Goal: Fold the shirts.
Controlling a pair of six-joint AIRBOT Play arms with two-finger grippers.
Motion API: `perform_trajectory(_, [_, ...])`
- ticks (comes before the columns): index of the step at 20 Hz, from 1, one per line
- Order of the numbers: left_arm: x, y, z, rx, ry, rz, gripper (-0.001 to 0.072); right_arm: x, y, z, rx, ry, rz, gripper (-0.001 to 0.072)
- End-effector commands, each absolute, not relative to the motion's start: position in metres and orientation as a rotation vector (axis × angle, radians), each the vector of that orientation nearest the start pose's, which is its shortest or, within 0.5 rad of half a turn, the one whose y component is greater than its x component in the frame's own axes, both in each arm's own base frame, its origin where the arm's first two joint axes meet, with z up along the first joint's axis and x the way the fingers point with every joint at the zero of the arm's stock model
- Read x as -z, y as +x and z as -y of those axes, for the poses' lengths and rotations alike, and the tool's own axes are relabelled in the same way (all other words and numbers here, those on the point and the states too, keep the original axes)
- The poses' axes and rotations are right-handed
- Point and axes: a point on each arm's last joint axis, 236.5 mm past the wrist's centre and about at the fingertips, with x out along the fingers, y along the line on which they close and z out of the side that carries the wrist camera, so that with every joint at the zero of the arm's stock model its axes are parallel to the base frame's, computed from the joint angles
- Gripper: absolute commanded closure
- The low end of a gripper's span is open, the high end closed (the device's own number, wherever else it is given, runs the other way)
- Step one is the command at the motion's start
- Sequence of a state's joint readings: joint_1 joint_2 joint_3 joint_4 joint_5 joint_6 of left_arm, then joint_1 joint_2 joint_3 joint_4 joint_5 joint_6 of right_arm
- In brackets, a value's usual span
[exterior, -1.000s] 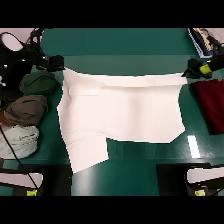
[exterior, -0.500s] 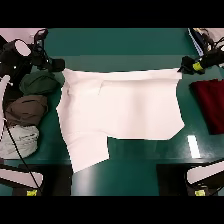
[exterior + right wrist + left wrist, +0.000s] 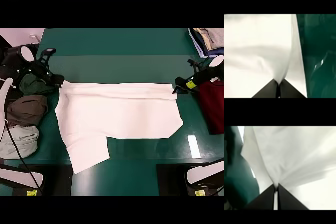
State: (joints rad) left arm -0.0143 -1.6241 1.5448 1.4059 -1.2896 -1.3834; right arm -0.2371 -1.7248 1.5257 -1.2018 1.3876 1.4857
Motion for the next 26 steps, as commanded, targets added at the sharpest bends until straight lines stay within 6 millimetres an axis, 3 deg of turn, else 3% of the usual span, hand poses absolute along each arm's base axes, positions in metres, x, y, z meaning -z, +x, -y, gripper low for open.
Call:
perform_trajectory(1, [0.034,0.42,0.042,0.25,0.019,-1.471,0.0679,0.056,0.426,0.013,-0.112,0.449,-1.518,0.0697])
perform_trajectory(4, [0.042,0.404,0.042,0.257,0.015,-1.535,0.0677,0.048,0.431,0.012,-0.121,0.438,-1.505,0.0692])
perform_trajectory(5, [0.042,0.402,0.042,0.256,0.017,-1.543,0.0628,0.043,0.432,0.012,-0.126,0.434,-1.503,0.0671])
perform_trajectory(6, [0.043,0.399,0.041,0.258,0.017,-1.554,0.0392,0.036,0.434,0.012,-0.133,0.428,-1.502,0.0456])
perform_trajectory(7, [0.042,0.397,0.04,0.255,0.02,-1.565,0.019,0.029,0.433,0.012,-0.141,0.422,-1.506,0.0291])
perform_trajectory(8, [0.041,0.392,0.038,0.246,0.022,-1.588,0.0157,0.019,0.43,0.015,-0.152,0.418,-1.518,0.0287])
perform_trajectory(10, [0.03,0.385,0.034,0.242,0.031,-1.598,0.0158,0.002,0.416,0.02,-0.191,0.401,-1.568,0.0288])
perform_trajectory(13, [-0.003,0.378,0.033,0.235,-0.033,-1.527,0.0159,-0.011,0.386,0.02,-0.208,0.408,-1.619,0.0288])
perform_trajectory(15, [-0.014,0.353,0.037,0.246,-0.066,-1.508,0.0158,-0.012,0.366,0.014,-0.216,0.403,-1.617,0.0288])
perform_trajectory(17, [-0.008,0.314,0.044,0.249,-0.101,-1.519,0.0159,-0.009,0.346,0.007,-0.221,0.402,-1.607,0.0288])
perform_trajectory(20, [0.022,0.248,0.052,0.208,-0.19,-1.563,0.0158,-0.006,0.325,0.0,-0.211,0.4,-1.572,0.0288])
perform_trajectory(22, [0.04,0.208,0.068,0.234,-0.275,-1.618,0.0158,-0.006,0.318,-0.002,-0.203,0.395,-1.544,0.0288])
perform_trajectory(24, [0.05,0.181,0.09,0.283,-0.378,-1.663,0.0158,-0.006,0.312,-0.003,-0.196,0.394,-1.529,0.0288])
perform_trajectory(26, [0.057,0.165,0.099,0.301,-0.428,-1.7,0.0158,-0.01,0.309,-0.004,-0.197,0.39,-1.522,0.0288])
